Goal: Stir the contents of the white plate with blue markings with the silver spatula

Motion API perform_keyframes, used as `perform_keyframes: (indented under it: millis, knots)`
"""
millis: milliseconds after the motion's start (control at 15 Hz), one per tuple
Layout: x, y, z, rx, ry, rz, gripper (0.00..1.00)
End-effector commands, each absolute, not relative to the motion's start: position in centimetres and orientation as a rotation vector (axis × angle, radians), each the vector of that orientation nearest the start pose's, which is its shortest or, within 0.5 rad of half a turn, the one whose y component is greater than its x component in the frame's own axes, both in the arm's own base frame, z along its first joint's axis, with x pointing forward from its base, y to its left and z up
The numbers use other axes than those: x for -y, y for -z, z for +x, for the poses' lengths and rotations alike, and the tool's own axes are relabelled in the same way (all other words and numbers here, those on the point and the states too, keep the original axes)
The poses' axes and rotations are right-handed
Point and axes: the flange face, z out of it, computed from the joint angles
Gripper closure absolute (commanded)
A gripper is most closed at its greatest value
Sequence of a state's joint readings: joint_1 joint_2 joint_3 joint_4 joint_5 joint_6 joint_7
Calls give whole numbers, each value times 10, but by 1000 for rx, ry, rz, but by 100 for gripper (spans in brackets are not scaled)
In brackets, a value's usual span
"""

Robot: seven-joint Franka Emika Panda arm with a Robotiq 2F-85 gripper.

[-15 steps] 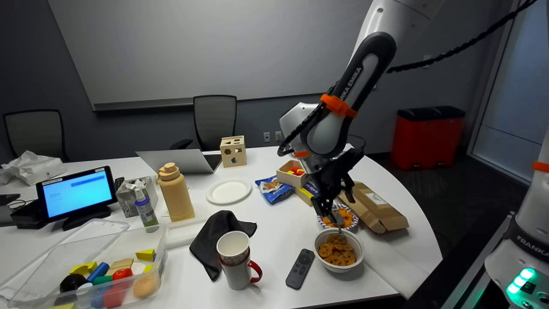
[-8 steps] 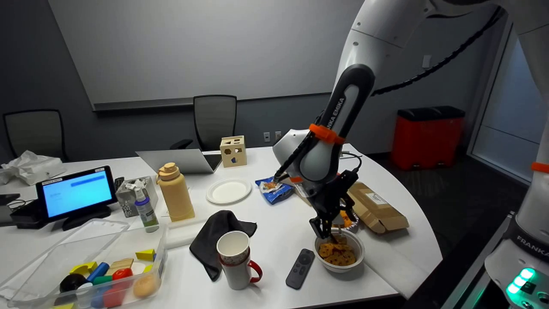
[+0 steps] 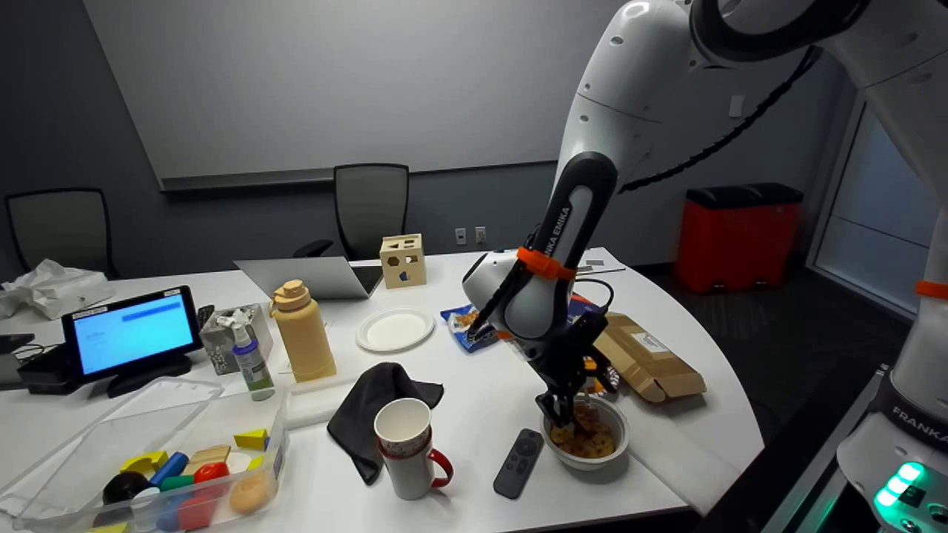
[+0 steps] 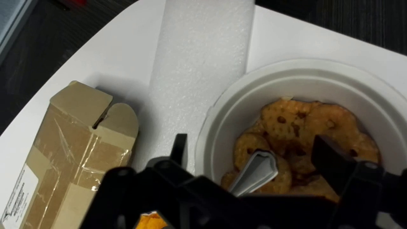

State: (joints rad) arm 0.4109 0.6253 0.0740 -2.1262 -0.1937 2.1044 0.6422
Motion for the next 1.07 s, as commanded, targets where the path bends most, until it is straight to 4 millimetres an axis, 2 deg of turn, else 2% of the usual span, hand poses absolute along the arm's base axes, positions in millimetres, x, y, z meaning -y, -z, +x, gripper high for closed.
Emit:
perform_keyframes:
  millis: [0,800,867,933,1000]
  knots:
    - [-219,-77,440,-4,-933,-3500,0]
    - [-211,-61,441,42,-1023,-3580,0]
    - [-211,-60,442,45,-1020,-3584,25]
    - [-212,-60,442,50,-1017,-3587,26]
    - [-212,-61,443,58,-1011,-3591,34]
